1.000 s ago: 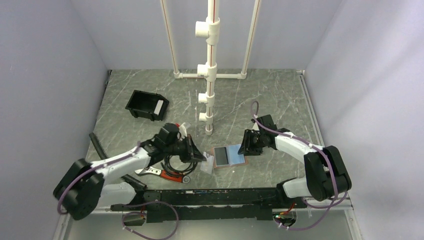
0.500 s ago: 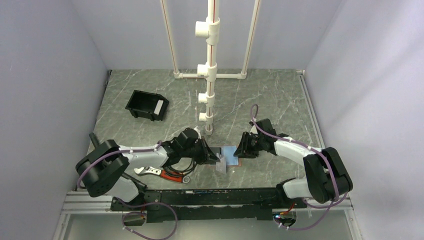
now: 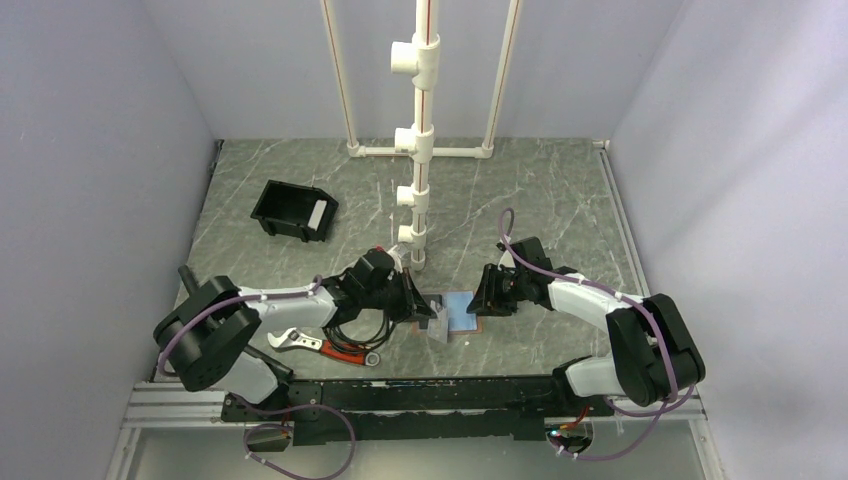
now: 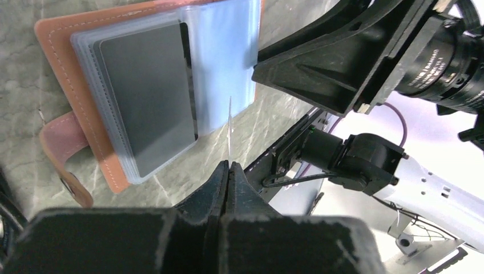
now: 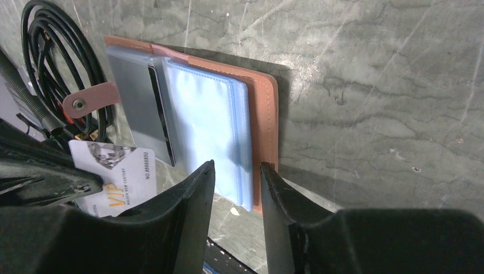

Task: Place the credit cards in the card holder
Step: Insert the credit card into the card holder.

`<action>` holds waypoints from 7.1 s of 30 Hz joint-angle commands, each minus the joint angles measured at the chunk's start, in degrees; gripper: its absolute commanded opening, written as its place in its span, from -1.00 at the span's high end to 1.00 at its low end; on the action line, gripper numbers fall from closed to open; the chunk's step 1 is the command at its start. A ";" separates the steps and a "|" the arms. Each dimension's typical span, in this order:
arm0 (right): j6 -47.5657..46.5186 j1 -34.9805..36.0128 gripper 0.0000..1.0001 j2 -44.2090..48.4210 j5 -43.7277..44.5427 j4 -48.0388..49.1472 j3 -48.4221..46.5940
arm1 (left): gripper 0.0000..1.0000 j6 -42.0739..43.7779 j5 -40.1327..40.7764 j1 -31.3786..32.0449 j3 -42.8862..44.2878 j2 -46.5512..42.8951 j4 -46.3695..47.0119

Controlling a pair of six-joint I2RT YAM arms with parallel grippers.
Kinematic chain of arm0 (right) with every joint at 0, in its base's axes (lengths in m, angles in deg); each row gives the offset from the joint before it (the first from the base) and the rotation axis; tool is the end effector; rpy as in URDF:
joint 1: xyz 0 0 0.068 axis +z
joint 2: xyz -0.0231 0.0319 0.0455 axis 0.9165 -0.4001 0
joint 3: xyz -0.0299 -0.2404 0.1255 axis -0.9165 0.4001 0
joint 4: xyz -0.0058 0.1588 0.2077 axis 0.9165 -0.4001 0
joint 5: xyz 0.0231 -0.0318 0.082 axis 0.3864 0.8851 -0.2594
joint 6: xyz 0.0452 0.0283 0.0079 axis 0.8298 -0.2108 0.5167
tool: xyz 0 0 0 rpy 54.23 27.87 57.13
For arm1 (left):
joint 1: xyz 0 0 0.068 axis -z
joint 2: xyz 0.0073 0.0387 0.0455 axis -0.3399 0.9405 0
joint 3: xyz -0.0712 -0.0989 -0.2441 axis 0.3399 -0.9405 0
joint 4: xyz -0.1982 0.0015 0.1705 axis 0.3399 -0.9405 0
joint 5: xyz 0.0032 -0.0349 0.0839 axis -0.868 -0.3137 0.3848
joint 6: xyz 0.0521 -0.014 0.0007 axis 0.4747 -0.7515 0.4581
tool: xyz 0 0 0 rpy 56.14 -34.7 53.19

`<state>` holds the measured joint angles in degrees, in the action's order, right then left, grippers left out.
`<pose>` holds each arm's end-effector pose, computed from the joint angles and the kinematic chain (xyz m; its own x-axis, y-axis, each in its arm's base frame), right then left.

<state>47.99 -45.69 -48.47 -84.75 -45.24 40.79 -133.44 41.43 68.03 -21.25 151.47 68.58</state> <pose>0.2029 0.0942 0.1389 -0.9652 0.1467 -0.2164 -0.0142 0.7971 0.6036 0.1809 -0.2193 0.1659 -0.9632 -0.2395 -0.1216 -0.0408 0.5781 -0.8150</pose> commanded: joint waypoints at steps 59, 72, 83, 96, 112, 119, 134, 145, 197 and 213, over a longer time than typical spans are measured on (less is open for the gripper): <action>-1.78 2.74 0.25 -3.48 1.32 -0.17 0.94 | 1.00 4.55 6.23 -2.07 -5.75 14.69 28.74; -0.97 3.17 0.25 -3.53 1.28 0.12 1.06 | 1.00 5.12 10.19 1.52 -7.61 16.92 35.50; 0.26 3.17 0.25 -0.43 4.32 -1.41 1.39 | 0.57 3.94 15.05 4.56 -6.04 14.92 24.92; -0.49 3.17 0.25 0.18 5.33 -2.36 1.03 | -0.28 5.37 22.78 8.90 -1.62 2.97 -1.96; 0.13 3.26 0.26 -0.30 3.19 -0.63 1.71 | -0.16 7.90 15.10 9.59 2.67 15.33 14.23; 0.65 3.26 0.26 0.26 2.59 -0.31 2.06 | -0.16 8.03 10.86 9.60 2.06 18.71 26.36; 0.27 3.24 -0.03 9.95 6.88 -9.62 -3.61 | 0.22 7.67 14.90 9.51 2.05 14.31 11.13; 1.57 3.26 0.21 4.62 1.15 -2.06 -0.50 | 0.87 2.60 17.61 8.56 1.10 16.42 3.86; 2.73 3.26 0.27 4.34 0.96 0.17 2.14 | 0.99 2.32 15.16 8.09 0.22 16.89 5.09; 4.68 3.35 0.30 8.40 -5.39 3.76 2.34 | 0.98 2.82 14.13 8.12 0.56 16.85 6.21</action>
<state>51.69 -42.36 -40.95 -86.78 -45.08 43.15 -133.60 54.68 76.03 -19.24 166.59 80.93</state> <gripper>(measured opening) 0.353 0.021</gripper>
